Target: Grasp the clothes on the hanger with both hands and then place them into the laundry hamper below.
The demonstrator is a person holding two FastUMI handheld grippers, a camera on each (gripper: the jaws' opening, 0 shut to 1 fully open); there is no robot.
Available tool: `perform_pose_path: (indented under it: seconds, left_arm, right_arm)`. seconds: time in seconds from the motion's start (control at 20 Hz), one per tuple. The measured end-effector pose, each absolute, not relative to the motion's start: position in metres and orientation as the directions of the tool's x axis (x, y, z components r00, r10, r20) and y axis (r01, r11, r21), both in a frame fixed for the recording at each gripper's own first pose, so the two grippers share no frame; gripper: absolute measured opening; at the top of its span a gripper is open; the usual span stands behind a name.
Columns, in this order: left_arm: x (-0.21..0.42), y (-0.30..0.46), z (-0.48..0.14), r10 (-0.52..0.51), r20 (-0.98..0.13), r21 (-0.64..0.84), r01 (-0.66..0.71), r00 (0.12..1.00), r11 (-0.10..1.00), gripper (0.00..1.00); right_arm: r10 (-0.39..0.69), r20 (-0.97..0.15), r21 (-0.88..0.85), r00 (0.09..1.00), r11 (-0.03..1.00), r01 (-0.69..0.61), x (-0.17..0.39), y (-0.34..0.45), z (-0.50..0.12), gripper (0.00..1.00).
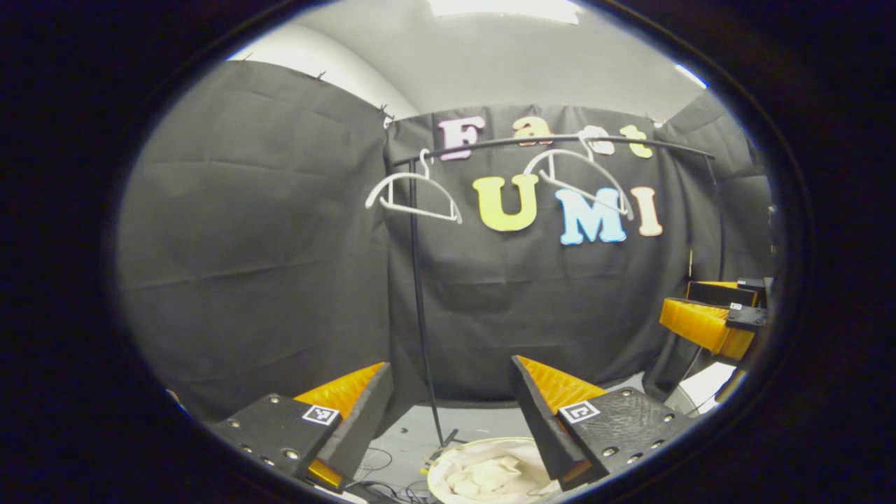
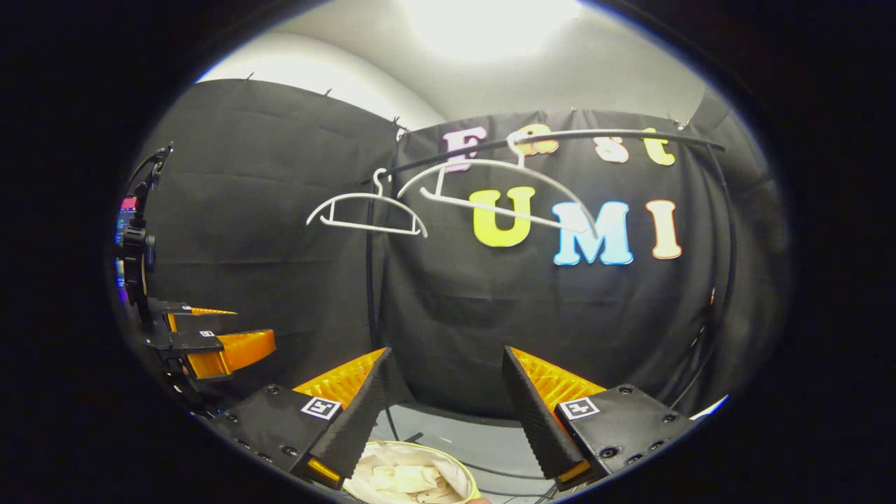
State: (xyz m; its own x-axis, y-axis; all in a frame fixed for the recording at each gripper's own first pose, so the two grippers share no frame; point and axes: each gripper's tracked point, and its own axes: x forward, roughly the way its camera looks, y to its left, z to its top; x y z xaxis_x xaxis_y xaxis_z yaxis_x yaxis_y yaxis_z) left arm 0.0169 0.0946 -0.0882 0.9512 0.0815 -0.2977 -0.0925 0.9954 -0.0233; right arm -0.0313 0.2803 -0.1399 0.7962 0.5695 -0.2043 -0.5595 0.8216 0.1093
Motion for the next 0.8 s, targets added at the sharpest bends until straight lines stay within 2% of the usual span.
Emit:
perform_pose_path:
  seconds: [0.3,0.8]
  left_arm:
    - [0.009,0.076,-0.019,0.013,-0.178,-0.012,-0.015,0.984,1.000,0.99]
    - [0.012,0.058,-0.007,-0.055,-0.142,-0.023,0.052,0.988,0.998,0.99]
  right_arm:
    - [0.479,-0.105,0.109,0.872,0.877,-0.468,-0.027,0.232,-0.093,0.96]
    - [0.368,-0.060,0.112,0.928,0.926,-0.360,-0.030,0.185,-0.075,0.97]
